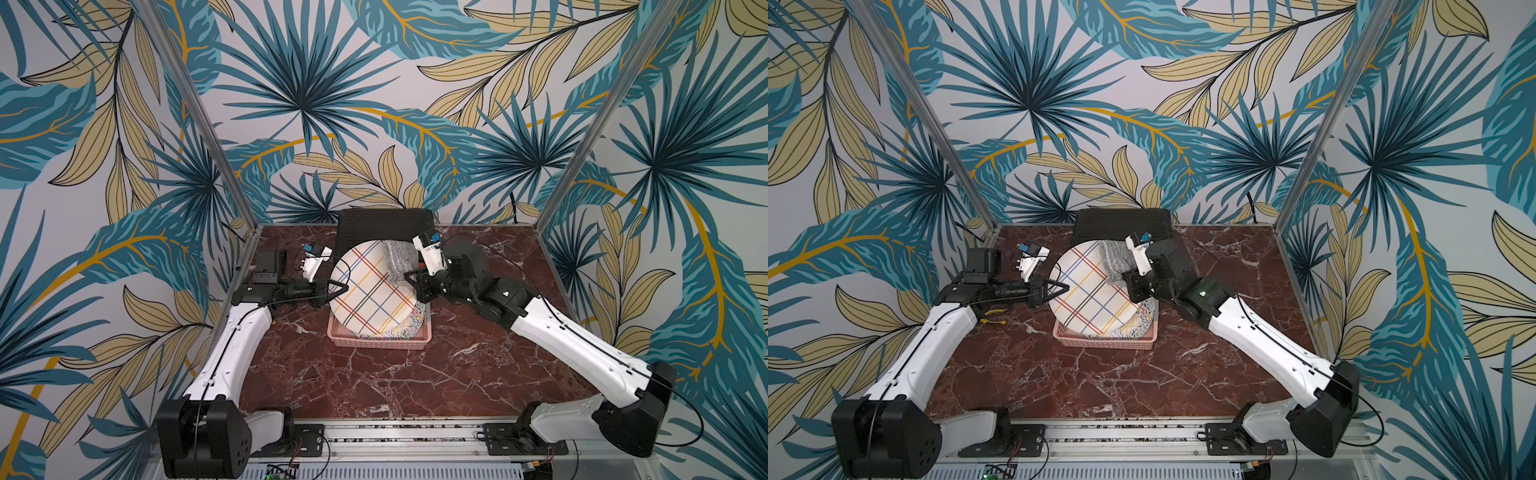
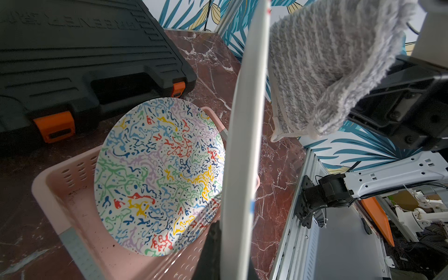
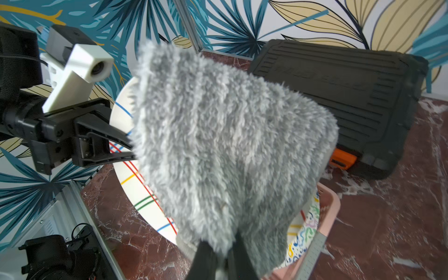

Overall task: Wipe the wet plate dry
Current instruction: Wipe the plate with towel.

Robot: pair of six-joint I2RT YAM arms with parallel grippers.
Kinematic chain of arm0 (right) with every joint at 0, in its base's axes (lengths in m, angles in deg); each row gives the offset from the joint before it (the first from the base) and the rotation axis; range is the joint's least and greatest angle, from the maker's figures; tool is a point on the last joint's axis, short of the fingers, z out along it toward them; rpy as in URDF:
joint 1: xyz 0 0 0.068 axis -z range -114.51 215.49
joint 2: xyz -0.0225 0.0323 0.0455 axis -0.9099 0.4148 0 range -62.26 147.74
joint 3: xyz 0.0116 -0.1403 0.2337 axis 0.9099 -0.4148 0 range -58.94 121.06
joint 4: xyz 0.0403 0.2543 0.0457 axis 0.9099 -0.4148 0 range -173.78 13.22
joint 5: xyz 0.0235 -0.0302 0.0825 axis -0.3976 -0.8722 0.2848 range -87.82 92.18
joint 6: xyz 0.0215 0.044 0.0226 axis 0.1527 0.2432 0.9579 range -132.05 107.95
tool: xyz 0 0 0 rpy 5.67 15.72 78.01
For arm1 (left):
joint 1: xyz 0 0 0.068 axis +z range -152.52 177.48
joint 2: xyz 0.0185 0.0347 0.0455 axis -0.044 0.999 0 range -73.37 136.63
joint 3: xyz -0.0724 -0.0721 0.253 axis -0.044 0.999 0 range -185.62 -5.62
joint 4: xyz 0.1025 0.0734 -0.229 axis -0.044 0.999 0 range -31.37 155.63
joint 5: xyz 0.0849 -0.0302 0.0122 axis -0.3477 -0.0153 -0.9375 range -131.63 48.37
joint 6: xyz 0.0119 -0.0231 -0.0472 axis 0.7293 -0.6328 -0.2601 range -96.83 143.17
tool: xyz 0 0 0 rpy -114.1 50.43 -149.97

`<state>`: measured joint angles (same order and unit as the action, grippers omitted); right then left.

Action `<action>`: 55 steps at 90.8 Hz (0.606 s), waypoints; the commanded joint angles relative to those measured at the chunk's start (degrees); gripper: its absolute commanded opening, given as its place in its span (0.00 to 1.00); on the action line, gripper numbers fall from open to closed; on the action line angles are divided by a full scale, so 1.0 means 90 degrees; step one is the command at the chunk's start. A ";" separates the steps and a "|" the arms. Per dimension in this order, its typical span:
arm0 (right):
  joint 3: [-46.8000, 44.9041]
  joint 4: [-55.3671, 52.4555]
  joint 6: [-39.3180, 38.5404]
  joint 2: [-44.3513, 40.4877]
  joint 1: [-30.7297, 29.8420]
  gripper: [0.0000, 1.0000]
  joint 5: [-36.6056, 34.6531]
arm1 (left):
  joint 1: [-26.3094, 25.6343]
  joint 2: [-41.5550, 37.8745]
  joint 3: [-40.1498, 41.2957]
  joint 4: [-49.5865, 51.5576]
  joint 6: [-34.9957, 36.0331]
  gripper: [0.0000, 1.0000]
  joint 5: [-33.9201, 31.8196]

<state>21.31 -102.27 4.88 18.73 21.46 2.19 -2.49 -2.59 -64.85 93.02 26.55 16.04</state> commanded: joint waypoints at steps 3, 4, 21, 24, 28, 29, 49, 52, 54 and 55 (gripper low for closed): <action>0.0786 -0.0131 -0.0001 0.0992 -0.0508 0.00 -0.0658 | -0.0035 -0.0004 -0.0001 -0.0220 0.0029 0.00 0.0350; 0.0832 -0.0129 0.0016 0.1075 -0.0537 0.00 -0.0686 | -0.0039 0.0001 -0.0002 -0.0219 0.0032 0.00 0.0355; 0.1604 0.0137 0.0529 0.2037 -0.0716 0.00 -0.0980 | -0.0046 0.0030 -0.0009 -0.0174 0.0069 0.00 0.0443; 0.1772 0.0058 0.0552 0.2208 -0.0746 0.00 -0.1077 | -0.0049 0.0040 -0.0004 -0.0171 0.0070 0.00 0.0468; 0.1979 -0.0060 0.0625 0.2395 -0.0801 0.00 -0.1358 | -0.0047 0.0045 -0.0020 -0.0160 0.0066 0.00 0.0506; 0.2015 -0.0088 0.0656 0.2436 -0.0806 0.00 -0.1402 | -0.0045 0.0050 -0.0021 -0.0160 0.0065 0.00 0.0511; 0.1537 -0.0181 0.1095 0.2200 -0.0670 0.00 -0.2641 | -0.0051 0.0026 -0.0026 -0.0120 0.0091 0.00 0.0573; 0.1350 -0.0150 0.1127 0.2059 -0.0608 0.00 -0.2681 | -0.0051 0.0019 -0.0023 -0.0130 0.0086 0.00 0.0570; 0.1241 -0.0152 0.1154 0.2005 -0.0574 0.00 -0.2712 | -0.0052 0.0009 -0.0022 -0.0140 0.0067 0.00 0.0578; 0.1186 -0.0158 0.1170 0.1962 -0.0536 0.00 -0.2724 | -0.0052 0.0008 -0.0022 -0.0149 0.0061 0.00 0.0581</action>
<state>36.61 -103.00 12.55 39.51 14.27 -14.73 -2.38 -1.25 -64.85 93.11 26.48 14.53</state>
